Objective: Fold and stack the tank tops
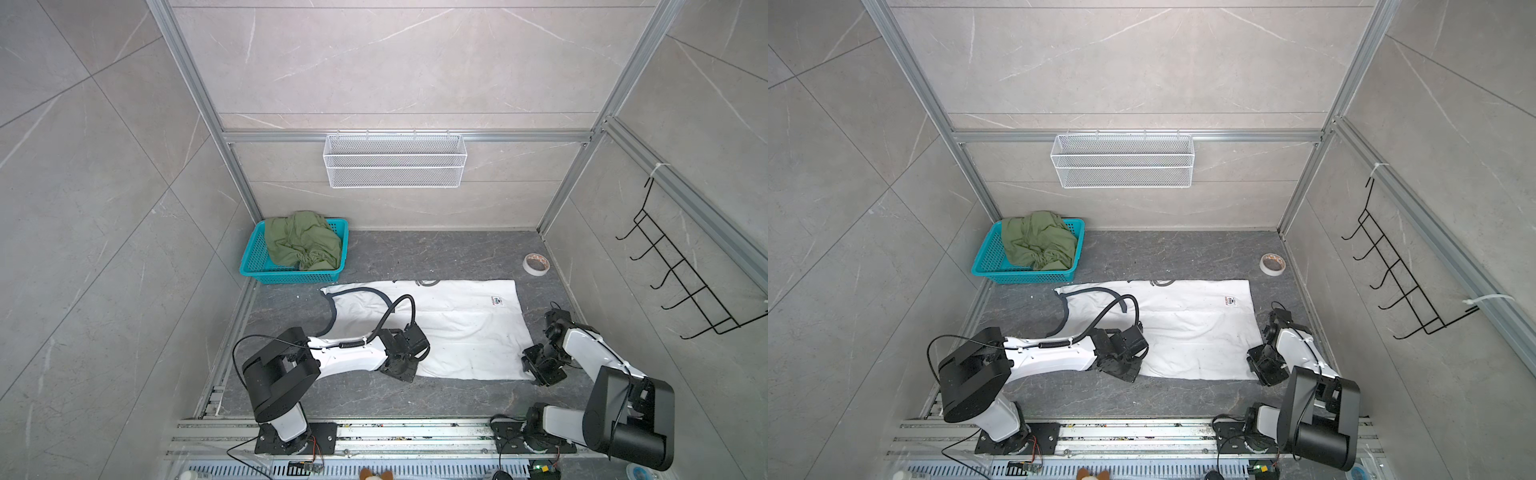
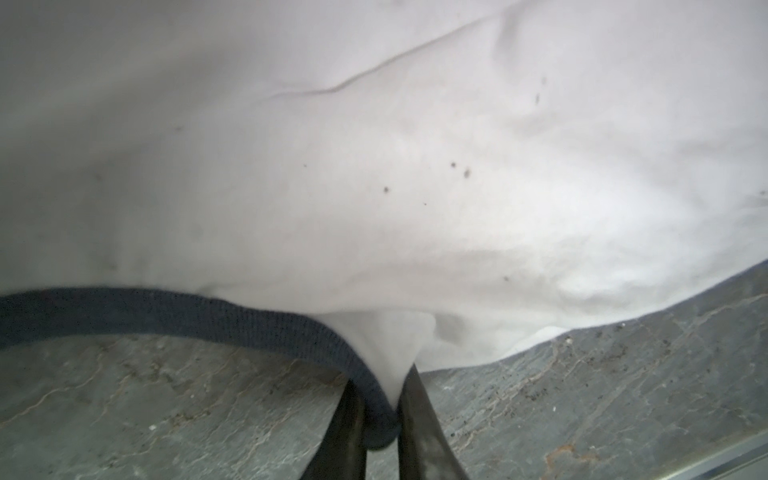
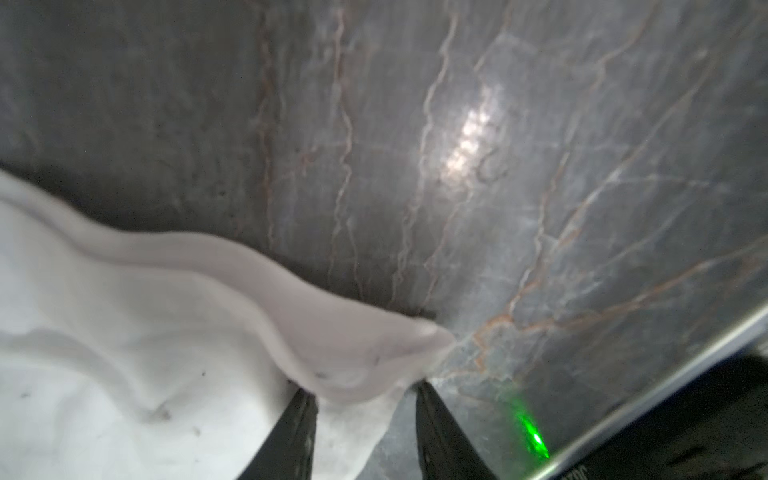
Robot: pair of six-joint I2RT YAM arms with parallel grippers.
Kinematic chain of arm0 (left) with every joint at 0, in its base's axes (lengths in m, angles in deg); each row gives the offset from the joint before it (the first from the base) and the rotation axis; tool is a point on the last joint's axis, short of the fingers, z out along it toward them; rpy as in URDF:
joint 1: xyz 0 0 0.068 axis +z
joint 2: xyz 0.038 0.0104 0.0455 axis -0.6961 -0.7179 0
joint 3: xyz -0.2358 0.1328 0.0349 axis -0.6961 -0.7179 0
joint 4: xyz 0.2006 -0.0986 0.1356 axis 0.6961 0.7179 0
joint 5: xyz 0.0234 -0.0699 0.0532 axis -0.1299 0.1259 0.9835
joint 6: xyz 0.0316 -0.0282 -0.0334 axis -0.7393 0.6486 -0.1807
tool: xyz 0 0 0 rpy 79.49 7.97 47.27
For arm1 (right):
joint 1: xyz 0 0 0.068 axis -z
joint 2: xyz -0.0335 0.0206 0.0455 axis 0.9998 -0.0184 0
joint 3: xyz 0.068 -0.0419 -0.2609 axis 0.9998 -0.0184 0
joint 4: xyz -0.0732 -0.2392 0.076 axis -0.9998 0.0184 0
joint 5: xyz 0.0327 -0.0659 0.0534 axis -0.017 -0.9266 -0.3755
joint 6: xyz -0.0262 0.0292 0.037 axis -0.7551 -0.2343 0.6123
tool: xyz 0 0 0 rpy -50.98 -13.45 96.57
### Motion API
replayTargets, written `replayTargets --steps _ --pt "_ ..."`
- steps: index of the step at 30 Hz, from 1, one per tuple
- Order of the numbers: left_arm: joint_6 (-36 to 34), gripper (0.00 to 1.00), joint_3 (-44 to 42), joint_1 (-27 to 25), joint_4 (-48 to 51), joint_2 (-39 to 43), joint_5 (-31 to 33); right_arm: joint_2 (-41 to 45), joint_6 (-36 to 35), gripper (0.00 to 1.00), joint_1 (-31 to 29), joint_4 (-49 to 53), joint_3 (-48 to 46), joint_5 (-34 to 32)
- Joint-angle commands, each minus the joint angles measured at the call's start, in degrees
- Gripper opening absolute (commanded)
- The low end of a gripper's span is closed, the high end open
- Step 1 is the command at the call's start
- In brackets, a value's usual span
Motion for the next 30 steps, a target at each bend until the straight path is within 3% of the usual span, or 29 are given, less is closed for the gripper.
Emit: replayTargets --steps 1,13,16,23,30 --pt "0.7 0.16 -0.7 0.2 0.1 3.1 1.2 -1.6 0.7 0.39 -0.4 -2.8 -0.5 -1.3" --pt "0.6 0.11 -0.7 0.2 -0.1 6.8 3.8 2.2 -1.3 0.05 -0.4 -0.3 1.4 -5.8" --pt "0.6 0.09 -0.3 0.2 0.0 7.0 4.3 3.6 -2.1 0.01 -0.4 0.4 2.9 -6.3" --pt "0.2 0.07 1.1 1.5 -1.4 9.2 6.9 1.7 -5.0 0.0 -1.0 -0.2 8.4 -5.0" --pt "-1.9 0.04 5.2 8.0 -3.5 6.9 4.7 -5.8 -6.4 0.0 -5.5 -2.6 17.7 -4.6"
